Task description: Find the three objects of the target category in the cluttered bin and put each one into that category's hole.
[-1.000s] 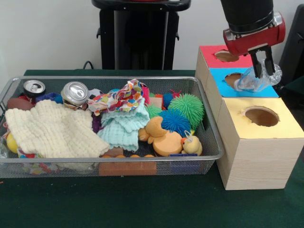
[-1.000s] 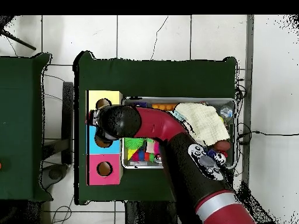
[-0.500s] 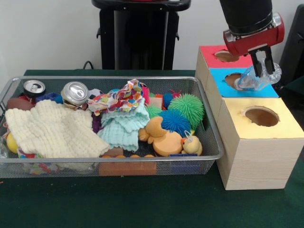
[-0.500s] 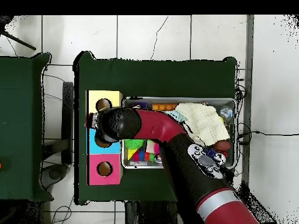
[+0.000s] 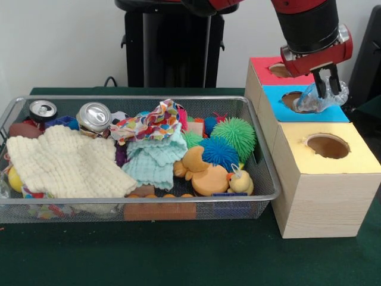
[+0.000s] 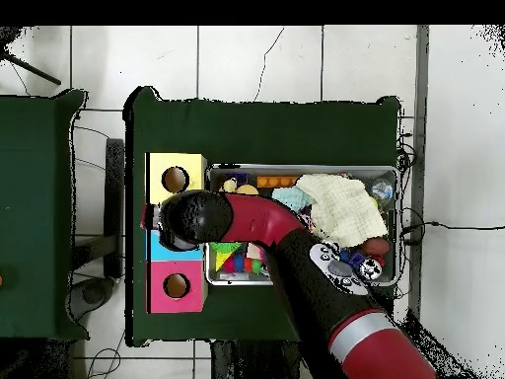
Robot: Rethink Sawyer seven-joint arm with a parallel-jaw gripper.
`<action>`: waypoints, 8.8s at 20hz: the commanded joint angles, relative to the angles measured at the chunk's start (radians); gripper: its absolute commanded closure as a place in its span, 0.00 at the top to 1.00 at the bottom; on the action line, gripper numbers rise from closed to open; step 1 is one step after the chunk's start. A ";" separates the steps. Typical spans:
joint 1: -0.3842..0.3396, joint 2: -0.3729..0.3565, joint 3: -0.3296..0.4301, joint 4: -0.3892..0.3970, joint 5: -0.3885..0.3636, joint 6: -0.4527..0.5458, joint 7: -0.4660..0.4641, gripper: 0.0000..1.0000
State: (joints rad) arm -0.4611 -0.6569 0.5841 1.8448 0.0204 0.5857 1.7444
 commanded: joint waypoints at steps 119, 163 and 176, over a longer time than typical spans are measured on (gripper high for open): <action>-0.151 -0.276 -0.013 0.085 -0.318 0.235 -0.102 1.00; -0.310 -0.172 -0.036 0.174 -0.773 -0.026 -0.083 1.00; -0.275 -0.029 -0.085 0.105 -0.865 -0.159 0.010 1.00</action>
State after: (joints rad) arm -0.7526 -0.7664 0.5299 2.0216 -0.7632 0.4930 1.7444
